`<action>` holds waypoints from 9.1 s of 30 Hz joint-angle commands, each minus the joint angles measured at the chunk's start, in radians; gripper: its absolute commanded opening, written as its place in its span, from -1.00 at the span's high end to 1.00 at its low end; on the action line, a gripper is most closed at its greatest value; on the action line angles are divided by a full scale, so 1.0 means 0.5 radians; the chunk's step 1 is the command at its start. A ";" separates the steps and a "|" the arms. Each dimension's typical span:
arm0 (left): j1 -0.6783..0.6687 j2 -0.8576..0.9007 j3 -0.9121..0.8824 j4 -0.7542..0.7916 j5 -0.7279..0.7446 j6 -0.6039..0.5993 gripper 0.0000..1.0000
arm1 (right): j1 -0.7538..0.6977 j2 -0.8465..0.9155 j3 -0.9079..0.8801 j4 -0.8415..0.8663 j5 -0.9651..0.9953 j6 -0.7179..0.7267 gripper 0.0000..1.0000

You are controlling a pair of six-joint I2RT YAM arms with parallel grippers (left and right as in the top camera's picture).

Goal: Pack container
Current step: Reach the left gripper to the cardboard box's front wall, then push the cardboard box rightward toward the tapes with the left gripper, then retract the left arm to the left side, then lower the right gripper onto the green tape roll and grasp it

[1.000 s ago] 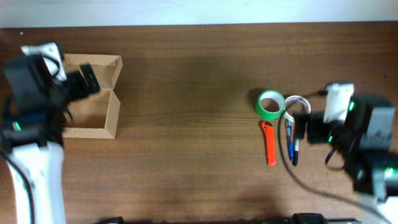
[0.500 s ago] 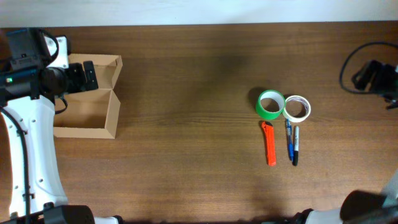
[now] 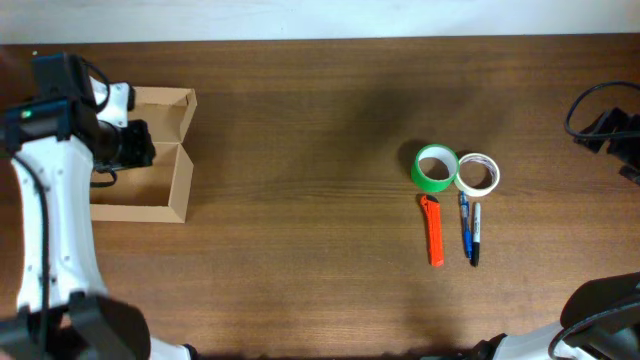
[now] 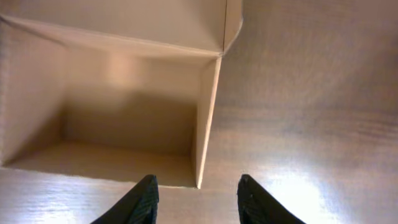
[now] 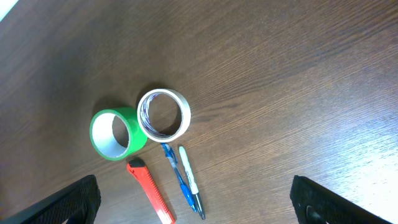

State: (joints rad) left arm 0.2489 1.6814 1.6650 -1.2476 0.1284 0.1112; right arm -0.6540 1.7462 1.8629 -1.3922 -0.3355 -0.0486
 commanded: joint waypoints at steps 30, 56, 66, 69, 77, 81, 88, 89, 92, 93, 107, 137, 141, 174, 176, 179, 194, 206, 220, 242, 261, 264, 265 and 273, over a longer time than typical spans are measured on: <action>-0.333 0.571 0.019 -0.093 -0.430 0.068 -0.29 | -0.015 0.021 0.044 -0.008 -0.040 0.008 -0.98; -0.342 0.834 0.026 0.020 -0.014 0.057 0.97 | -0.015 0.021 0.044 -0.008 -0.040 0.008 -0.98; -0.600 0.833 0.441 -0.333 0.065 0.026 0.97 | -0.015 0.021 0.044 -0.008 -0.040 0.008 -0.98; -0.768 0.833 0.718 -0.480 0.053 0.012 0.97 | -0.015 0.021 0.044 -0.008 -0.040 0.008 -0.98; -1.286 0.834 1.540 -0.610 -0.133 0.030 0.97 | -0.015 0.021 0.044 -0.008 -0.040 0.008 -0.98; -1.575 0.834 1.783 -0.517 -0.139 0.024 0.97 | -0.015 0.021 0.044 -0.008 -0.040 0.008 -0.98; -1.878 0.922 1.785 -0.521 -0.125 -0.274 0.97 | -0.015 0.021 0.044 -0.008 -0.040 0.008 -0.98; -1.907 0.935 1.785 -0.520 -0.130 -0.306 0.97 | -0.015 0.021 0.044 -0.008 -0.040 0.008 -0.98; -1.969 1.019 1.785 -0.528 -0.124 -0.404 0.97 | -0.015 0.021 0.044 -0.008 -0.040 0.008 -0.98; -1.995 1.084 1.785 -0.550 -0.081 -0.435 0.97 | -0.015 0.021 0.044 -0.008 -0.040 0.008 -0.98; -2.025 1.537 1.785 -0.524 -0.236 -1.019 0.97 | -0.015 0.021 0.044 -0.008 -0.040 0.008 -0.98; -2.025 1.836 1.781 -0.250 -0.233 -1.077 -0.11 | -0.015 0.021 0.044 -0.008 -0.040 0.008 -0.98; -2.024 1.835 1.823 -0.251 -0.237 -0.986 -0.40 | -0.015 0.021 0.044 -0.008 -0.040 0.008 -0.98; -0.458 0.700 2.862 -0.879 -0.887 -0.546 -0.45 | -0.015 0.021 0.044 0.195 -0.176 0.118 -0.98; -0.281 0.661 2.813 -0.878 -0.824 -0.517 -0.46 | -0.015 0.021 0.044 0.217 -0.249 0.210 -0.98; -0.037 0.634 2.702 -0.879 -0.633 -0.459 -0.46 | -0.015 0.021 0.044 0.298 -0.250 0.381 -0.98; 0.316 0.635 1.317 -0.578 -0.428 -0.295 -1.00 | 0.768 -0.009 0.202 -0.133 0.156 0.185 -0.98; 0.316 0.635 0.719 -0.513 -0.428 -0.295 -1.00 | 1.544 0.023 0.254 -0.073 0.745 0.258 -0.99; 0.316 0.635 0.710 -0.508 -0.428 -0.295 -1.00 | 1.529 0.114 0.243 -0.060 0.837 0.403 -0.98; 0.316 0.635 0.710 -0.509 -0.428 -0.295 -1.00 | 1.434 0.988 0.243 -0.092 0.732 1.220 -0.73; 0.316 0.635 0.710 -0.509 -0.428 -0.295 -1.00 | 1.207 0.991 0.034 -0.016 0.439 0.755 -0.74; 0.316 0.635 0.710 -0.509 -0.428 -0.295 -1.00 | 1.218 0.991 -0.066 0.044 0.433 0.754 -0.72; 0.316 0.635 0.710 -0.509 -0.428 -0.295 -1.00 | 1.218 0.990 -0.097 0.069 0.428 0.755 -0.73; 0.316 0.635 0.710 -0.509 -0.428 -0.295 -1.00 | 1.217 0.990 -0.207 0.170 0.422 0.735 -0.32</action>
State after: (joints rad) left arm 0.4023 1.9938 2.0266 -1.5028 -0.0998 -0.0483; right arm -0.0505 2.2436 1.7706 -1.3209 -0.1104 0.3275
